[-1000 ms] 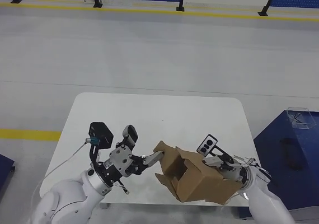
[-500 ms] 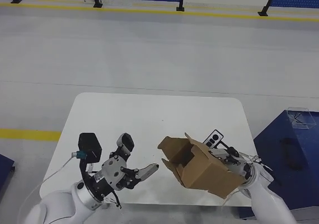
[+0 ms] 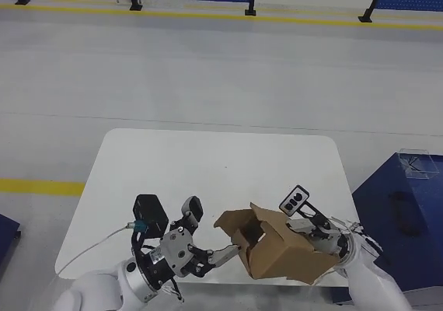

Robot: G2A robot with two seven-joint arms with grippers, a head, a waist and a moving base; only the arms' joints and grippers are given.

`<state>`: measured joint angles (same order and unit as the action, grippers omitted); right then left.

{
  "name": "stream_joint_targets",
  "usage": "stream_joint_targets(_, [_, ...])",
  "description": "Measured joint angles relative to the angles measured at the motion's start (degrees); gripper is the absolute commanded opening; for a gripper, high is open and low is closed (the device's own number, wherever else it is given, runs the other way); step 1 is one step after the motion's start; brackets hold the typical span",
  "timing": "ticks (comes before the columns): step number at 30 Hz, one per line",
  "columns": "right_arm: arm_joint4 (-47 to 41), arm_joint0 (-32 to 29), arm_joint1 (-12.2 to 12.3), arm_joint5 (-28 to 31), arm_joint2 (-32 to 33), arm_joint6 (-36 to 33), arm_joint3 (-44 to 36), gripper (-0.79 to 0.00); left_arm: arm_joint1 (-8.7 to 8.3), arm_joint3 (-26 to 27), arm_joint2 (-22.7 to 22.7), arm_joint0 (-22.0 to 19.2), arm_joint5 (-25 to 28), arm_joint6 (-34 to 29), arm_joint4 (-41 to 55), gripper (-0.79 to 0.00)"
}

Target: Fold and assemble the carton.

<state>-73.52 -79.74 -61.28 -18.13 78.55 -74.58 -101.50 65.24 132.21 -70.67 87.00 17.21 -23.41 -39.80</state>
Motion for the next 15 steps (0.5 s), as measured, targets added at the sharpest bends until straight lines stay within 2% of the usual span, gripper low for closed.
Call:
stream_joint_targets(9, [3.6,-0.9,0.3,3.1,1.9,-2.1,-0.7,-0.785,0.29,-1.3,3.1,-2.6,-3.5,-3.6,-1.4,0.000])
stream_joint_targets(15, [7.0,-0.8,0.4,7.1,3.5,-1.2,-1.1,-0.785,0.43,-1.6,4.0,-3.4,-4.5,-3.3,-2.0,0.000])
